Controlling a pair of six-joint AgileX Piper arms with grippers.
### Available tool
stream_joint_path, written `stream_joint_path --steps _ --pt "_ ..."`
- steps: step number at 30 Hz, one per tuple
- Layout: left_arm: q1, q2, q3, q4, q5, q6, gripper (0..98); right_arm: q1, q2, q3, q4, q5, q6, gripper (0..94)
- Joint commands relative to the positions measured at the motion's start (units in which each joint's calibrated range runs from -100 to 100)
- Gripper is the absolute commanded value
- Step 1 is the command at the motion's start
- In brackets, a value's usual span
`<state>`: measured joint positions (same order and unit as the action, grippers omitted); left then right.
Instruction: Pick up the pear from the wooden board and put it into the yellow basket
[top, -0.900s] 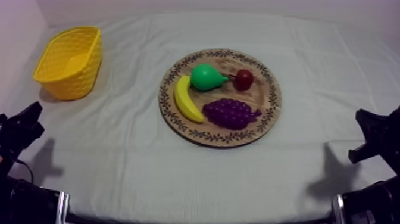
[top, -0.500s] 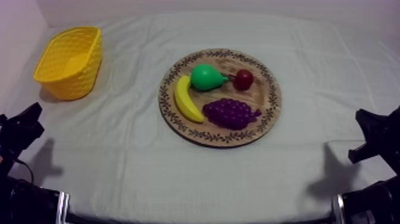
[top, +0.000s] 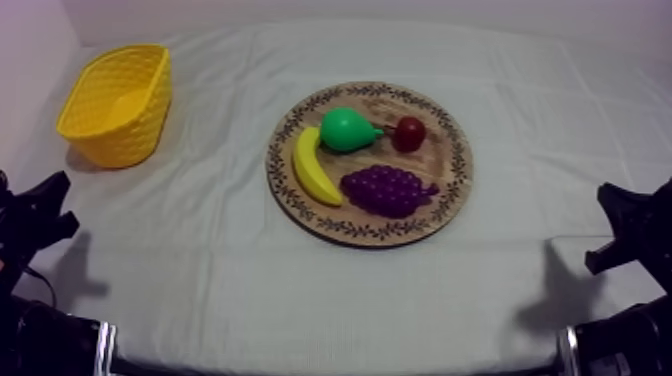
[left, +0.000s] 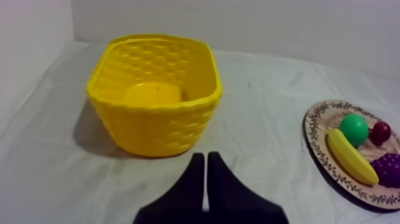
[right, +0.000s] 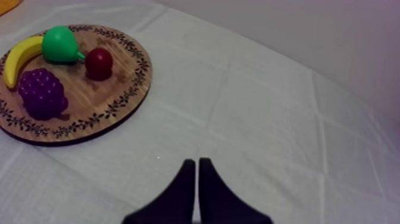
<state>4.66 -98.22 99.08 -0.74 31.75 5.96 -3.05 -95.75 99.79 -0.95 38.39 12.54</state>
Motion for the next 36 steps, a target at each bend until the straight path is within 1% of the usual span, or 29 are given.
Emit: stream_joint_path --steps 1,3,5,12,13,16,21,23,27,29,32,36 --pt "-0.22 2.4 -1.44 1.93 -0.54 -3.05 0.0 -0.01 -0.01 -0.01 0.0 0.0 -0.01 0.3" --pt "-0.4 5.32 -3.77 3.34 -1.21 -5.22 0.0 -0.01 -0.01 -0.01 0.0 0.0 -0.01 0.3" --pt "-0.38 8.87 -7.27 4.06 -1.58 -6.84 0.0 -0.01 -0.01 -0.01 0.0 0.0 -0.01 0.3" --pt "0.68 23.78 -25.22 4.66 -0.32 -11.08 0.0 -0.01 -0.01 -0.01 0.0 0.0 0.03 0.3" --pt "0.89 25.85 -28.03 5.06 0.29 -11.94 0.0 -0.01 -0.01 -0.01 0.0 0.0 0.03 0.3" --pt "1.49 31.43 -35.83 6.5 2.7 -14.74 0.0 -0.01 -0.01 -0.01 0.0 0.0 0.03 0.3" --pt "1.83 39.56 -46.71 10.02 7.07 -19.87 0.0 -0.01 -0.01 -0.01 0.0 0.0 0.03 0.3" --pt "1.9 43.04 -51.24 10.12 10.41 -20.76 0.0 -0.01 -0.01 -0.01 0.0 0.0 0.03 0.3" --pt "2.66 49.71 -59.66 9.22 17.1 -21.73 0.0 -0.01 -0.01 -0.01 0.0 0.0 0.03 0.3" --pt "3.22 52.85 -63.21 9.45 19.72 -22.65 0.0 -0.04 -0.01 -0.01 0.0 0.0 0.03 0.3" --pt "4.25 57.46 -67.51 10.31 23.29 -24.07 0.0 -0.07 -0.01 -0.01 0.0 0.0 0.03 0.3" --pt "6.85 63.78 -71.68 10.78 25.36 -25.09 0.0 -0.09 -0.01 -0.01 0.0 0.0 0.03 0.3"
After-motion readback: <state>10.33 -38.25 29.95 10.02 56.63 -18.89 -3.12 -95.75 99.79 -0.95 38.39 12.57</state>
